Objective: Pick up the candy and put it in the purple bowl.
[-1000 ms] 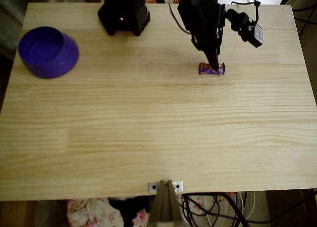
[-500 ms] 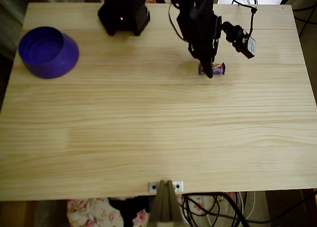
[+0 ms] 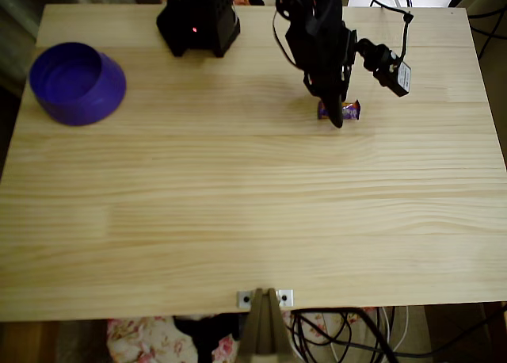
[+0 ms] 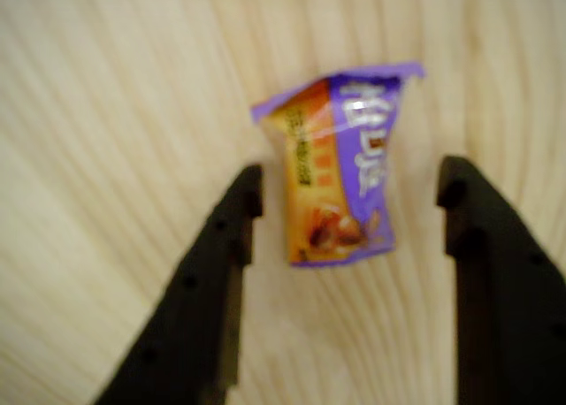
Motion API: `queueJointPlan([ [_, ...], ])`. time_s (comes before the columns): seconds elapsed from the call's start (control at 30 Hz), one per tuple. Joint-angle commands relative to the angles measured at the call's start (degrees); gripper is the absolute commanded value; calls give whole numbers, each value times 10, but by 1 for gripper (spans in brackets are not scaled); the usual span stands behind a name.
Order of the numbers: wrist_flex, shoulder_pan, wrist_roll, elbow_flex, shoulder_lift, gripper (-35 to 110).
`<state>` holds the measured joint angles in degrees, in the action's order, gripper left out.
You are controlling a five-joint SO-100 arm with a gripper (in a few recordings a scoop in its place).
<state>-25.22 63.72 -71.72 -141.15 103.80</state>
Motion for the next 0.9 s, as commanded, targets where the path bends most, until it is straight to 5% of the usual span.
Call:
queueJointPlan([
  [0.0, 0, 12, -9, 5, 13, 36],
  [0.47, -18, -2, -21, 1, 22, 8],
  [0.87, -29, -18, 4, -3, 36, 4],
])
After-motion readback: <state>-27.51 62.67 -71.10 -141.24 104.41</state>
